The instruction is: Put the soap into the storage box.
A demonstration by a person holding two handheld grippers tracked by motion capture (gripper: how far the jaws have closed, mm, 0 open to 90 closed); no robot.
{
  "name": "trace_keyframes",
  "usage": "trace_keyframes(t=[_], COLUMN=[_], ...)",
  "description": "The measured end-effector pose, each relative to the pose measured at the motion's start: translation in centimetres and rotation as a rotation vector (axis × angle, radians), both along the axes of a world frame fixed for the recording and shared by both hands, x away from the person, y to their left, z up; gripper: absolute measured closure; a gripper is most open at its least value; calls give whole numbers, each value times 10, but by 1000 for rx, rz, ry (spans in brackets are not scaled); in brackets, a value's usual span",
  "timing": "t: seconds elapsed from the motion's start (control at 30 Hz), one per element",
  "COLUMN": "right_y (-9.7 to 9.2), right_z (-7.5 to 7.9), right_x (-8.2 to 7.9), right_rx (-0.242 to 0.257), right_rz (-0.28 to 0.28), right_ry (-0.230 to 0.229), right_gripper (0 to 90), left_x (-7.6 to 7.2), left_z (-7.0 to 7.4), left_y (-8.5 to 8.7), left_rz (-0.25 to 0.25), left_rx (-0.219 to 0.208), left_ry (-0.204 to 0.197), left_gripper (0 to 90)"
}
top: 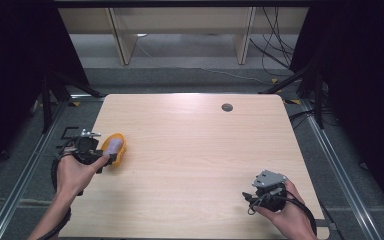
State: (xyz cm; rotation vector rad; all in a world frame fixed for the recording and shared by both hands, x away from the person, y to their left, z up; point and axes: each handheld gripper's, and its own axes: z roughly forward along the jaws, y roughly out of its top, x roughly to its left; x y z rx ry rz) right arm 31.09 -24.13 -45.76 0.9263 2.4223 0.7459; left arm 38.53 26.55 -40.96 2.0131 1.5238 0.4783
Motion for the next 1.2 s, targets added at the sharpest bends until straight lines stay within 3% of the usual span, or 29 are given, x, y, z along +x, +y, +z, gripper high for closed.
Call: trace_keyframes(t=[0.27,0.53,0.7,0.73,0.9,1.2], right_y=[0,0,0,0,0,0], right_z=[0,0,0,0,0,0], right_x=[1,1,1,1,1,1], right_rx=[1,0,-1,-2,-3,-1], right_rz=[11,15,16,16,16,14], right_ry=[-1,-5,-6,-6,-5,-10], right_gripper=[294,294,294,294,294,294], left_x=[-15,-32,-45,-48,-59,-86], left_z=[-5,-15,-26,-27,-38,-67], left_y=[-4,-6,-8,-8,-8,-12], left_rz=[-29,-38,-50,-55,-54,-74], left_rx=[21,15,-4,0,-6,1], left_ry=[-12,-20,-37,-19,-18,-52], left_gripper=[437,436,438,438,442,441])
